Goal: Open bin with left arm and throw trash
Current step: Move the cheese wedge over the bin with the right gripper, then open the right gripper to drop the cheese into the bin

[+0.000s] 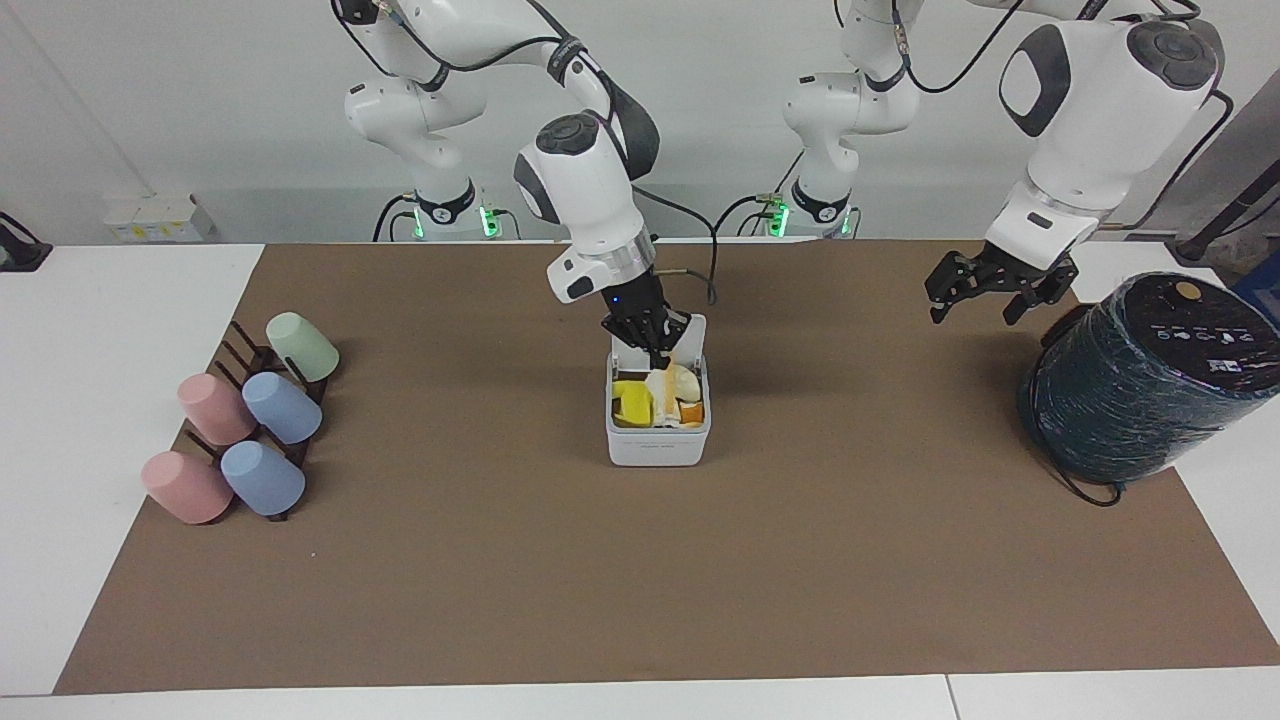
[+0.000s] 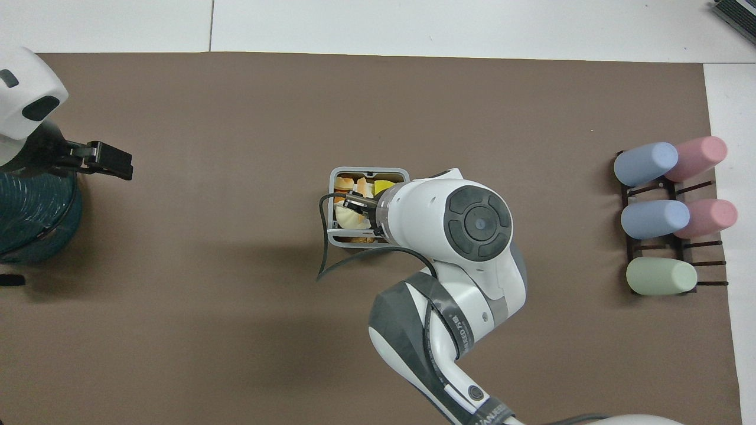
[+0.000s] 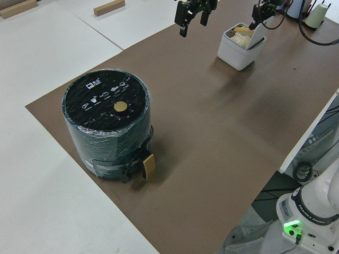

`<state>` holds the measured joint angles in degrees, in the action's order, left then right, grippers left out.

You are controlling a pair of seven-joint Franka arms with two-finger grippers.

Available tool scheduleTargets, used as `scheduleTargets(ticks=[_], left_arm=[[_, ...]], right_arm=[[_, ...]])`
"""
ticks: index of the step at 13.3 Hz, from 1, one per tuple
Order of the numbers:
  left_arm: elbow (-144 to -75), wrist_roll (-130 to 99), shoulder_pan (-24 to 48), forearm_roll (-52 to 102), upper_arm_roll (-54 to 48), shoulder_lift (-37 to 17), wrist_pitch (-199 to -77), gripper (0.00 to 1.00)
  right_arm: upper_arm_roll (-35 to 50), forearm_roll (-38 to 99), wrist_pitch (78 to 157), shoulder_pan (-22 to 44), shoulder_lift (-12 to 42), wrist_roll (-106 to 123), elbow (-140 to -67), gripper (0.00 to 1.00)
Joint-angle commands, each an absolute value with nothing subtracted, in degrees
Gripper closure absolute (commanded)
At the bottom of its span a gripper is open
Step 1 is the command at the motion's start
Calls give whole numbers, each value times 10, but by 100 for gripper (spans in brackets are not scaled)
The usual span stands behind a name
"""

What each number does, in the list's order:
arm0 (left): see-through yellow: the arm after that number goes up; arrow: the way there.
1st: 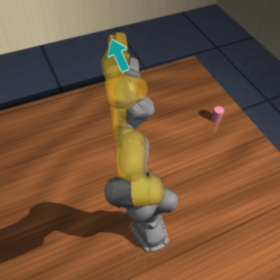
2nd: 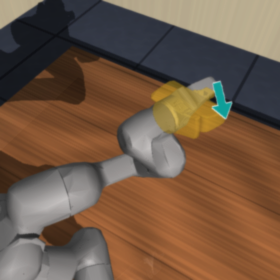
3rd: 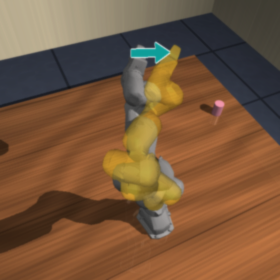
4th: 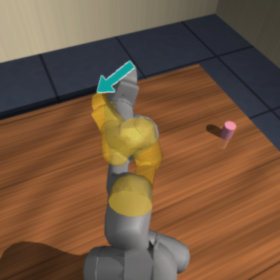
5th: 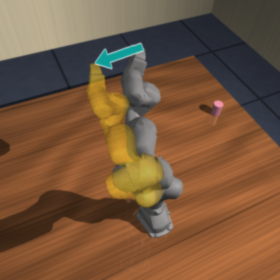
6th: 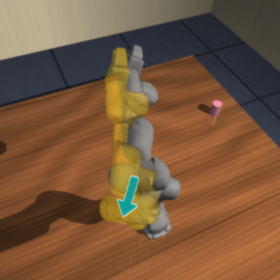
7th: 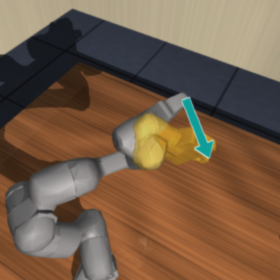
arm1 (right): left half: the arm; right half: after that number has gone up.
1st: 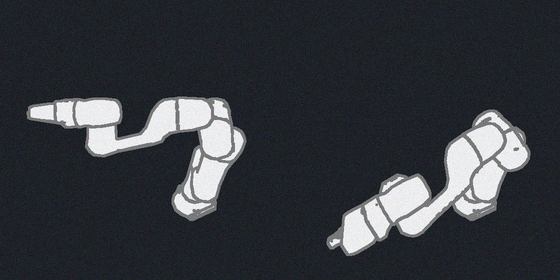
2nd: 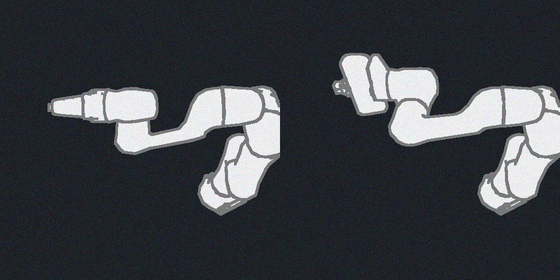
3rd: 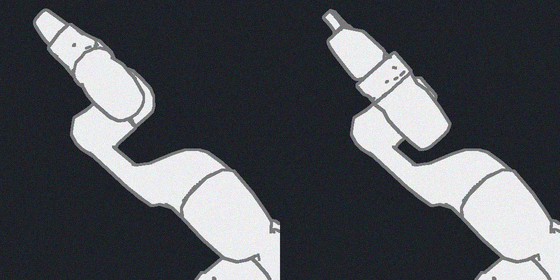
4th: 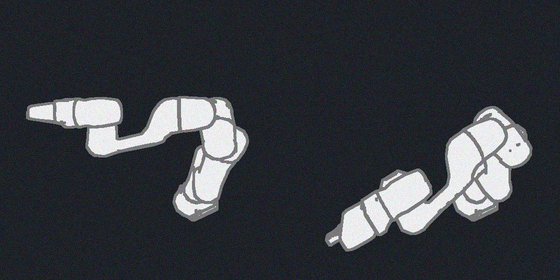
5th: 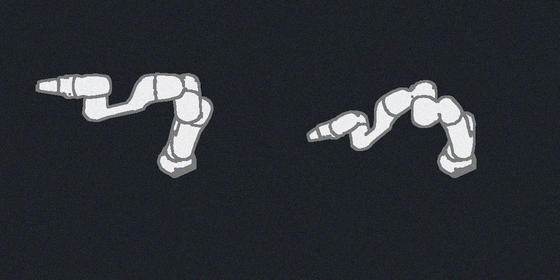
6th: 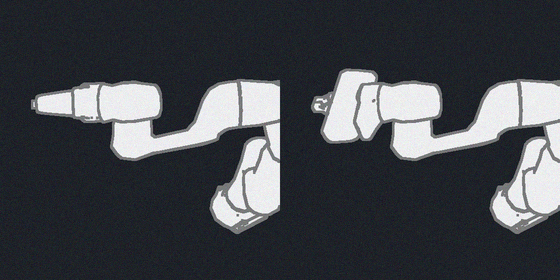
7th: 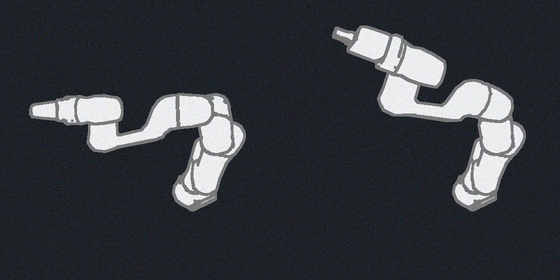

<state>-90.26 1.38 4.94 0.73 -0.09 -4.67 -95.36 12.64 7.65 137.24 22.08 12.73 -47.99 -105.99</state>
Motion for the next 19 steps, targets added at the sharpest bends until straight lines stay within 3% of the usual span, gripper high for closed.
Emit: scheduleTargets(ticks=[1,2,6,7,10,15,19], left_arm=[[-922,13,50,-5,-1,-28,-955,0],[-923,13,50,-5,-1,-28,-955,0],[-923,13,50,-5,-1,-28,-955,0],[-923,13,50,-5,-1,-28,-955,0],[-922,13,50,-5,-1,-28,-955,0],[-923,13,49,-5,-1,-28,-955,0],[-923,13,50,-5,-1,-28,-955,0]], right_arm=[[129,74,1368,212,116,-452,-1073,87],[129,74,1370,212,117,-452,-1072,62],[129,81,1368,207,125,-468,-1048,40],[129,81,1368,204,125,-477,-1042,16],[127,77,1359,193,117,-491,-1041,0],[127,74,1337,117,71,-437,-1057,0],[126,48,1247,46,25,-344,-1060,0]])
